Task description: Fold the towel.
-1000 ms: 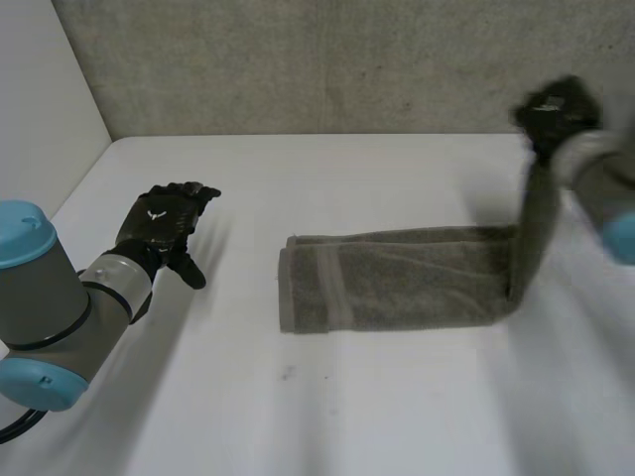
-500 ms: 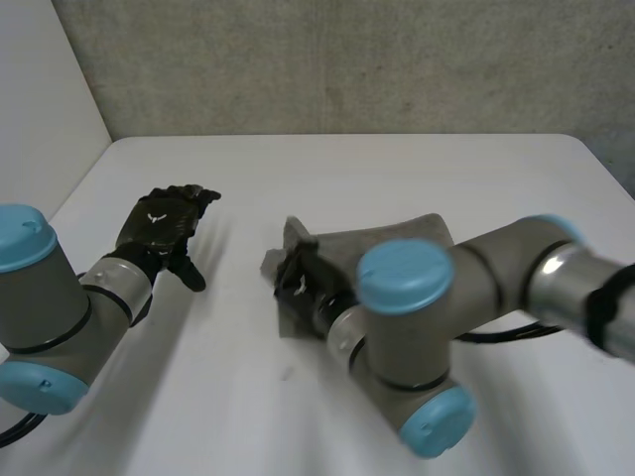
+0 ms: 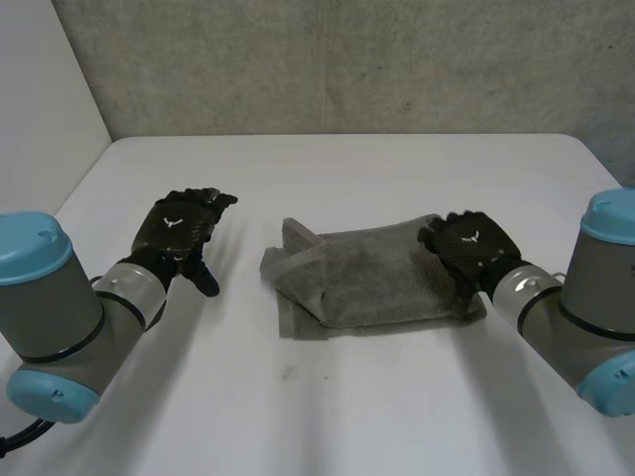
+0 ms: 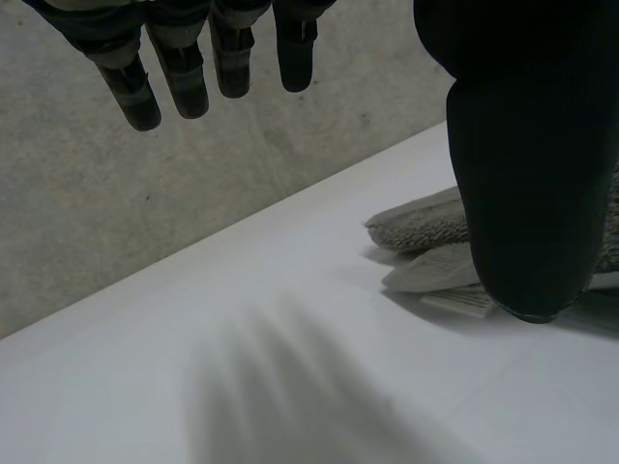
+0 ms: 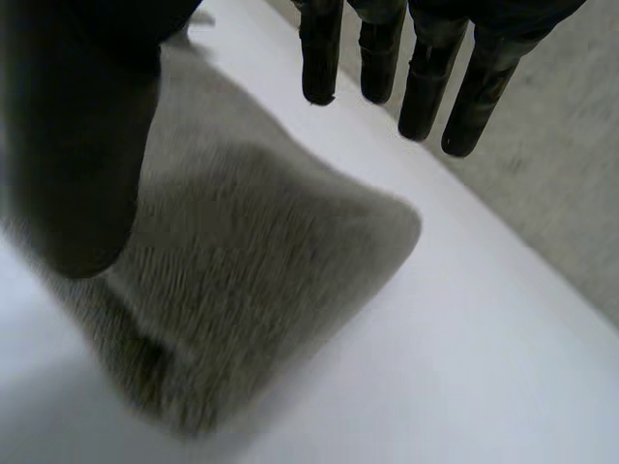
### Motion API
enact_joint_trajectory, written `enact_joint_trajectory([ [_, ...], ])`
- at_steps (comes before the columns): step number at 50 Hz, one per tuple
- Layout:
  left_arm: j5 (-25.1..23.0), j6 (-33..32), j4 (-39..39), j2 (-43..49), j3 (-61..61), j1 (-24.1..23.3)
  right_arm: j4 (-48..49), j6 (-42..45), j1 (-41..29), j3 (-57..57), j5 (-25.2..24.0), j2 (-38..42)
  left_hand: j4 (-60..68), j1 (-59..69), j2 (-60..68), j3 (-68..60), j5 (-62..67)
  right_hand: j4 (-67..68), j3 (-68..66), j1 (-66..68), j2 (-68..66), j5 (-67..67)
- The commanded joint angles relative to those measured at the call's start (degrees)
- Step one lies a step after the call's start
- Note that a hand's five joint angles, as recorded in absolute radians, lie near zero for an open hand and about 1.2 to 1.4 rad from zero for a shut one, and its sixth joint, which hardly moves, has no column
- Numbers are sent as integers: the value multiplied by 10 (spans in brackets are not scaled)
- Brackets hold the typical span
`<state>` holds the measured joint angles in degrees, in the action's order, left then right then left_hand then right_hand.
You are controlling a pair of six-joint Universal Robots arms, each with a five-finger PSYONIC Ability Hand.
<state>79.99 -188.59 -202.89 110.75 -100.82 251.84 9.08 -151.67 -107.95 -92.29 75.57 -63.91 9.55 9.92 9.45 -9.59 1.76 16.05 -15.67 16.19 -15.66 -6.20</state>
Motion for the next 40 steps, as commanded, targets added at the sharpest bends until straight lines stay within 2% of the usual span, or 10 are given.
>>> enact_joint_trajectory([
  [1,2,-1,0,2,-1,-9,1,6,27,-4,-18,30,5,1,5,-4,-18,122,-126,121,-126,-121],
  [6,2,-1,-1,2,-4,-9,0,8,42,-10,-17,40,5,1,5,-4,-18,275,-279,274,-279,-274],
  [8,1,-1,-1,2,-4,-10,1,8,51,-16,-15,40,5,1,5,-4,-18,471,-475,469,-475,-469],
  [9,1,-1,-1,2,-4,-10,1,8,51,-16,-15,40,5,1,5,-4,-18,472,-476,471,-476,-470],
  [11,1,-1,-1,2,-4,-10,5,8,61,-24,-15,30,5,1,5,-4,-18,639,-643,638,-643,-638],
  [20,2,-1,0,-1,-4,-12,8,15,85,-53,-9,-30,5,1,5,-4,-18,639,-643,638,-643,-638],
  [28,3,0,0,-26,-4,-16,2,116,77,-33,-6,-60,5,1,5,-4,-18,639,-643,638,-643,-638],
  [30,4,0,0,-33,-3,-16,2,168,40,-1,-3,-59,5,1,5,-4,-18,639,-643,638,-643,-638],
  [31,4,0,0,-34,-3,-16,2,168,40,-1,-3,-59,5,1,5,-4,-18,639,-643,638,-643,-638],
  [40,6,4,4,-69,-2,-14,-1,224,-180,129,5,19,5,1,5,-4,-18,639,-643,638,-643,-638],
])
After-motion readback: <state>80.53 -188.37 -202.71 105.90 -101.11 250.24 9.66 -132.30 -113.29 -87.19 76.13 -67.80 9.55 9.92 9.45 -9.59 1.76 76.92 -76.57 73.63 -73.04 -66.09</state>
